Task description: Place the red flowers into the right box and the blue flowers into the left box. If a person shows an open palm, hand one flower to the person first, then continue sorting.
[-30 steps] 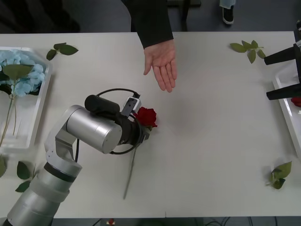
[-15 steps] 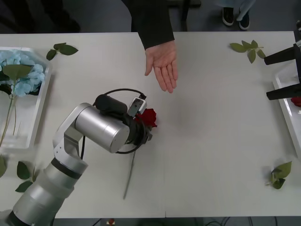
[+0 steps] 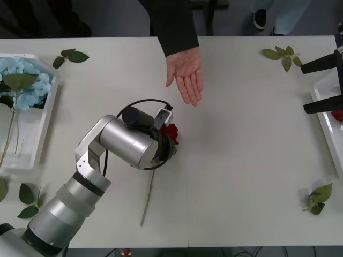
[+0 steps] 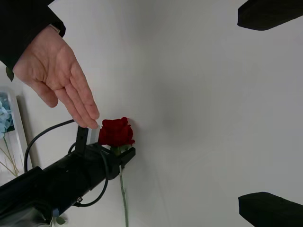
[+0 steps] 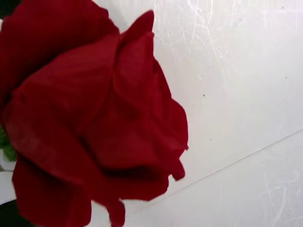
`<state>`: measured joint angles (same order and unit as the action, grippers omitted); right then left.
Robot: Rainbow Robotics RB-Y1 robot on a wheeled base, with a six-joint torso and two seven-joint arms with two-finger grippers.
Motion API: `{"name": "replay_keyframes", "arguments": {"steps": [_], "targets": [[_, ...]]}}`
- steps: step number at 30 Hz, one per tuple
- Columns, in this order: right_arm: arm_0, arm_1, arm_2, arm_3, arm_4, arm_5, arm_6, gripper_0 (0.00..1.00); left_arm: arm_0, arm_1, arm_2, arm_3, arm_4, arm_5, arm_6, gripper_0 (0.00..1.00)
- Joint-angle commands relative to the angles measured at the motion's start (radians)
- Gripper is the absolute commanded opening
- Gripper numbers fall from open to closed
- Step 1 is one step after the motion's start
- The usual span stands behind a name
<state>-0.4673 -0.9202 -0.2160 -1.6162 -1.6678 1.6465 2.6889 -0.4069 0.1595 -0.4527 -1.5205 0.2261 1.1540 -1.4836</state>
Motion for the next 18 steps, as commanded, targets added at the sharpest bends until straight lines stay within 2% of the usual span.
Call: {"name": "replay_keyframes", "arguments": {"steps": [1,4,14,18], "targets": [[-0.013,-0.020,0.000,-0.011,0.003,-0.001,0.016,1.00,-0.013,-0.006,-0.001,0.010,-0.021,-0.005,-0.023,0.55],[-0.013,-0.020,0.000,-0.011,0.003,-0.001,0.016,1.00,-0.004,-0.005,0.000,0.010,-0.034,-0.005,-0.026,0.00],[-0.013,-0.020,0.000,-0.011,0.003,-0.001,0.016,1.00,0.002,0.006,0.012,0.006,-0.063,-0.005,-0.015,0.00],[-0.013,-0.020,0.000,-0.011,0.003,-0.001,0.016,1.00,0.003,0.018,0.037,-0.047,-0.044,0.027,-0.009,0.00]]}}
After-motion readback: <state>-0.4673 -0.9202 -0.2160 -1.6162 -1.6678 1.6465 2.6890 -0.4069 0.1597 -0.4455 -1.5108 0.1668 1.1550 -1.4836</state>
